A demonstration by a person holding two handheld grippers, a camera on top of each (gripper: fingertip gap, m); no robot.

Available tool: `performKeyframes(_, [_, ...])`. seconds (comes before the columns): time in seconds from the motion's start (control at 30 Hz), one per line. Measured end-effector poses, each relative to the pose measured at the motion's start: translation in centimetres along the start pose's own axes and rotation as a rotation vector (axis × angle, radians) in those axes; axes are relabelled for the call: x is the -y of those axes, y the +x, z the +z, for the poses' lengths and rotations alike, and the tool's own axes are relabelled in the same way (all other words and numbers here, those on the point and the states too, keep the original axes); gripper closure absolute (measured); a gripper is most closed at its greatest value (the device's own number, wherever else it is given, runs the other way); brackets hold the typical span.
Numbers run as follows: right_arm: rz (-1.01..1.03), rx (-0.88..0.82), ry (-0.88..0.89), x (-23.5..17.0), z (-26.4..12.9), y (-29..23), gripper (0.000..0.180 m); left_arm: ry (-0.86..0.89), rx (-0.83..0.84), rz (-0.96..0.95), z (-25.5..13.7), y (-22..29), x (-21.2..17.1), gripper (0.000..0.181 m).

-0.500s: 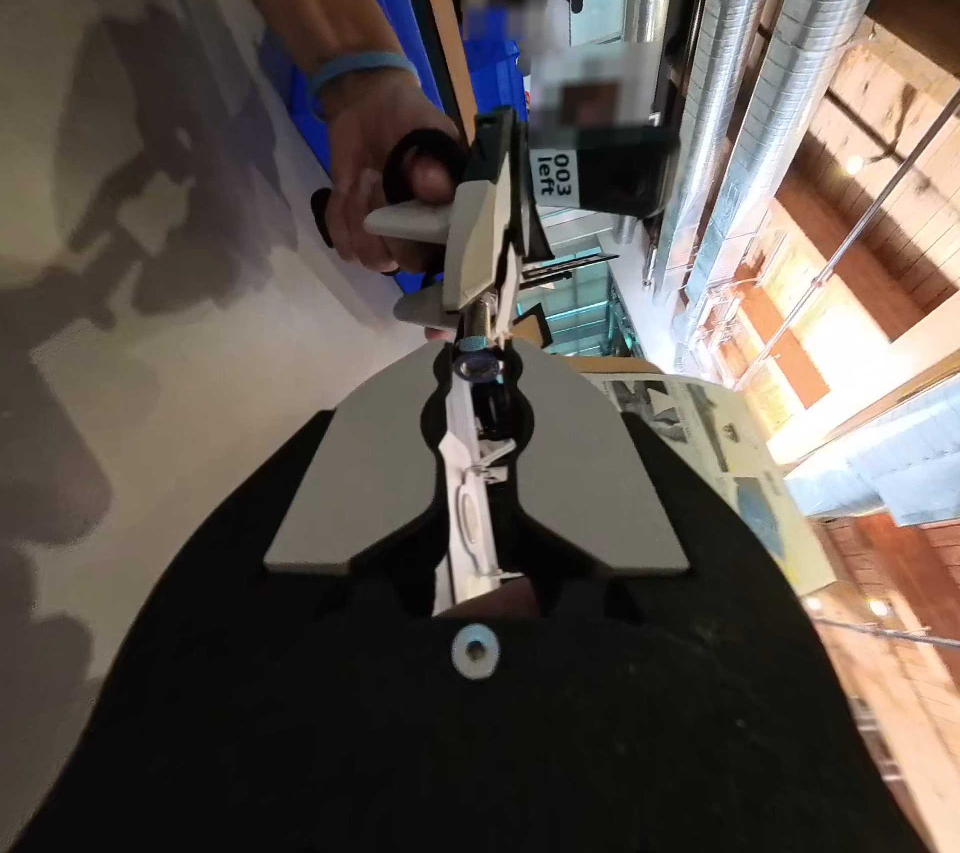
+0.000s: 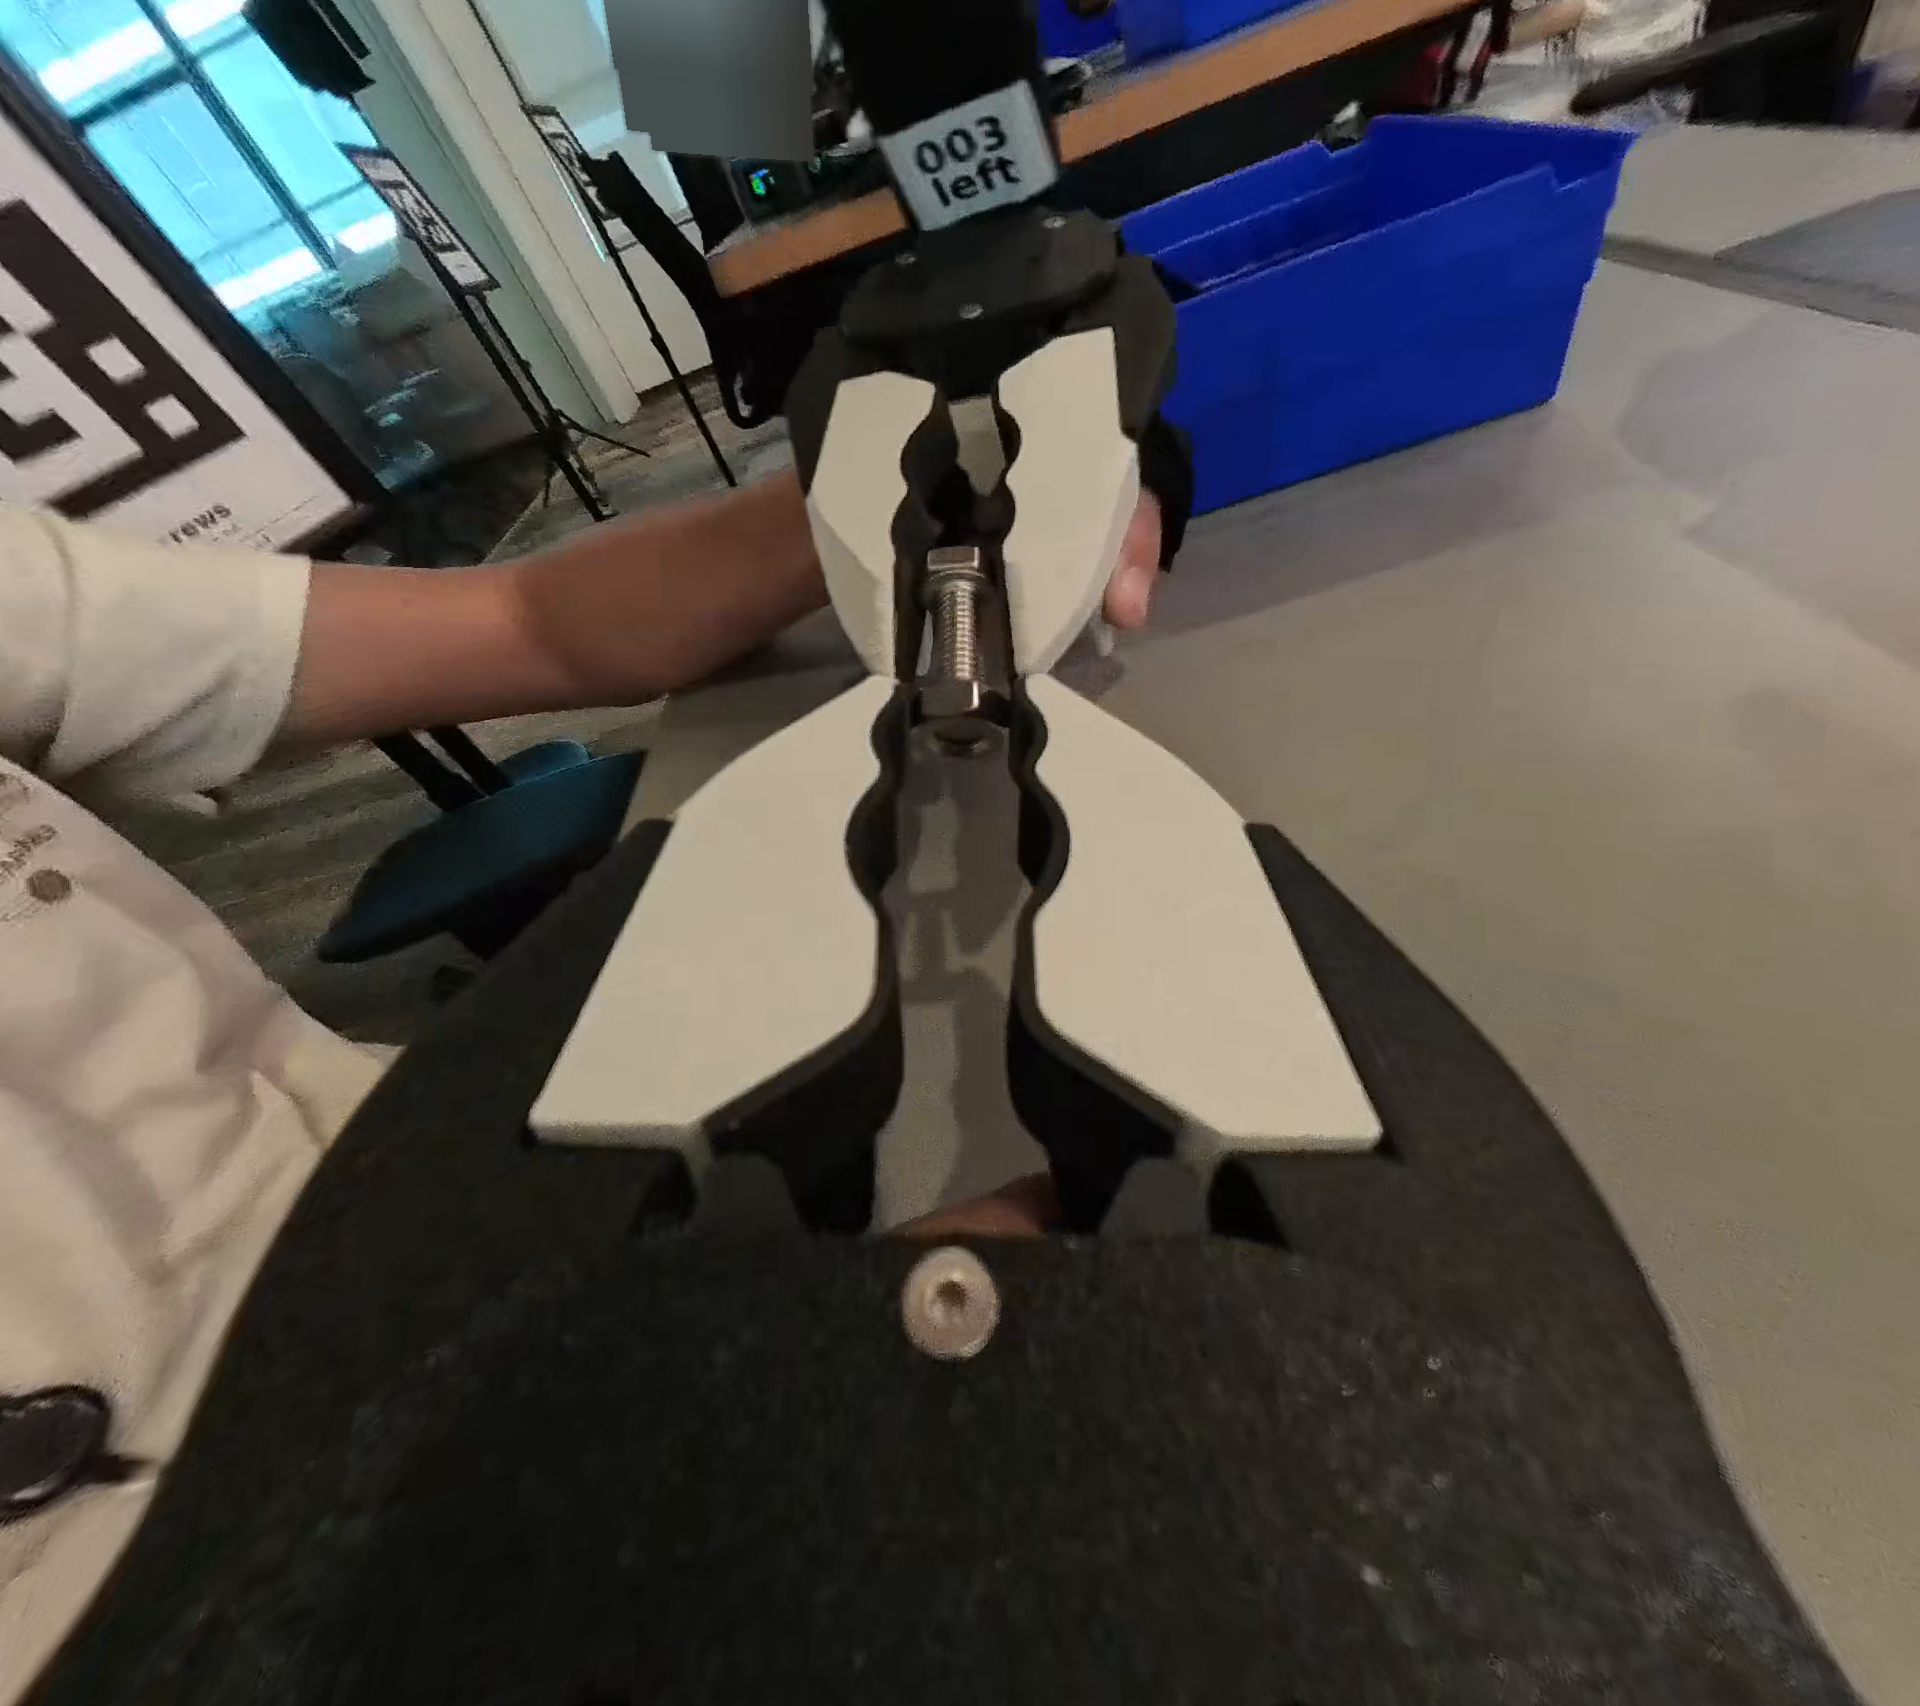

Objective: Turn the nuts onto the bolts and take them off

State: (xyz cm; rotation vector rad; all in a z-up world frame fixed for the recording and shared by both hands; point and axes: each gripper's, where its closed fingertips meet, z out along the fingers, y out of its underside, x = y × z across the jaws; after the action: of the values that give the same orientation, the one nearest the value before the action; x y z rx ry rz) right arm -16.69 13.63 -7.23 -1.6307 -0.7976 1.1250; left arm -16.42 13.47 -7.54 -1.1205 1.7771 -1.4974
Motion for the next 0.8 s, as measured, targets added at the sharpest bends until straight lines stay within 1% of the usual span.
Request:
performKeyframes(0.03, [-0.076,-0.019,0.011,0.2,-0.1,-0.1,0.161,0.008,-0.004,-0.002,0.0,0.1,0.1,0.162])
performKeyframes(0.07, [-0.195,-0.058,0.024,0.4,-0.3,-0.2,0.154,0.008,-0.002,-0.001,0.1,0.0,0.1,0.162])
performKeyframes(0.1, [-0.347,-0.117,0.042,0.7,-0.5,-0.2,0.141,0.008,-0.007,-0.003,0.1,0.1,0.2,0.162])
performKeyframes(0.13, [-0.523,-0.208,0.056,1.1,-0.9,-0.1,0.138,0.013,-0.011,-0.005,0.0,0.2,0.2,0.162])
performKeyframes(0.2, [-0.931,-0.406,0.045,1.6,-1.6,0.0,0.140,0.025,-0.019,-0.009,0.0,0.3,0.5,0.162])
performKeyframes(0.27, [-1.292,-0.557,-0.051,0.9,-1.6,0.1,0.140,0.042,-0.030,-0.016,0.0,0.4,0.7,0.162])
performKeyframes(0.3, [-1.424,-0.607,-0.109,0.4,-1.3,0.3,0.139,0.047,-0.037,-0.020,0.0,0.5,0.7,0.162])
performKeyframes(0.33, [-1.506,-0.638,-0.142,0.0,-0.9,0.4,0.139,0.053,-0.042,-0.024,0.0,0.6,0.8,0.162])
performKeyframes(0.37, [-1.541,-0.656,-0.141,-0.2,-0.6,0.4,0.139,0.057,-0.048,-0.028,0.0,0.6,0.9,0.162])
performKeyframes(0.43, [-1.535,-0.691,-0.118,0.2,-0.5,0.3,0.142,0.058,-0.060,-0.033,0.1,0.8,0.8,0.162])
performKeyframes(0.5, [-1.507,-0.681,-0.083,0.5,-0.7,-0.1,0.161,0.052,-0.072,-0.033,0.3,1.0,0.7,0.162])
performKeyframes(0.57, [-1.419,-0.621,-0.052,0.7,-0.9,-0.7,0.162,0.057,-0.088,-0.028,0.4,1.4,0.9,0.162])
performKeyframes(0.63, [-1.208,-0.509,-0.035,0.5,-0.8,-0.8,0.162,0.043,-0.079,-0.014,0.5,1.4,0.8,0.162])
performKeyframes(0.7, [-0.937,-0.383,-0.012,0.4,-0.7,-0.7,0.162,0.042,-0.065,-0.009,0.4,1.3,0.8,0.162])
performKeyframes(0.77, [-0.618,-0.246,0.021,0.6,-0.5,-0.7,0.162,0.048,-0.048,-0.002,0.3,1.0,0.9,0.162])
performKeyframes(0.8, [-0.452,-0.186,0.069,1.1,-0.5,-0.7,0.162,0.046,-0.031,0.005,0.2,0.8,0.9,0.162])
